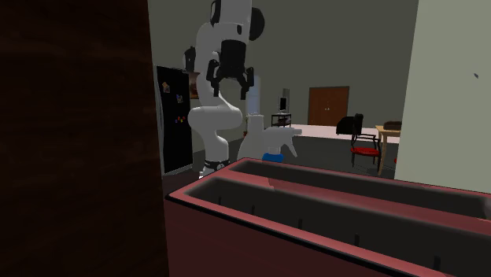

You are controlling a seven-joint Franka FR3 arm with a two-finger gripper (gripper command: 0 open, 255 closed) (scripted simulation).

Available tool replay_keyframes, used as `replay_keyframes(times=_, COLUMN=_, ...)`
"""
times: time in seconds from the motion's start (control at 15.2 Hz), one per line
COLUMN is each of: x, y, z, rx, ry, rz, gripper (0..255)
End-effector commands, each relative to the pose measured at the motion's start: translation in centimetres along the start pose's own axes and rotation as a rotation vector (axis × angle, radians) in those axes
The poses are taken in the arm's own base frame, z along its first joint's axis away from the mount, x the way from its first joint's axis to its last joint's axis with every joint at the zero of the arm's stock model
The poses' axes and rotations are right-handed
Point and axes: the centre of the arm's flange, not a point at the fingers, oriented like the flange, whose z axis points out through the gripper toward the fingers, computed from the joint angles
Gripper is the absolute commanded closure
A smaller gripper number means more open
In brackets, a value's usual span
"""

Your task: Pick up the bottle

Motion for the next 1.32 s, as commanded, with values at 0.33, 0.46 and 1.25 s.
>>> replay_keyframes(times=0.33, x=6.5, y=-0.5, z=1.7, rx=0.043, ry=-0.013, rz=-0.004, gripper=0)
replay_keyframes(times=0.46, x=9.1, y=-0.7, z=2.4, rx=0.060, ry=-0.018, rz=-0.006, gripper=0)
replay_keyframes(times=1.25, x=13.0, y=-1.4, z=7.4, rx=0.086, ry=-0.026, rz=-0.009, gripper=0)
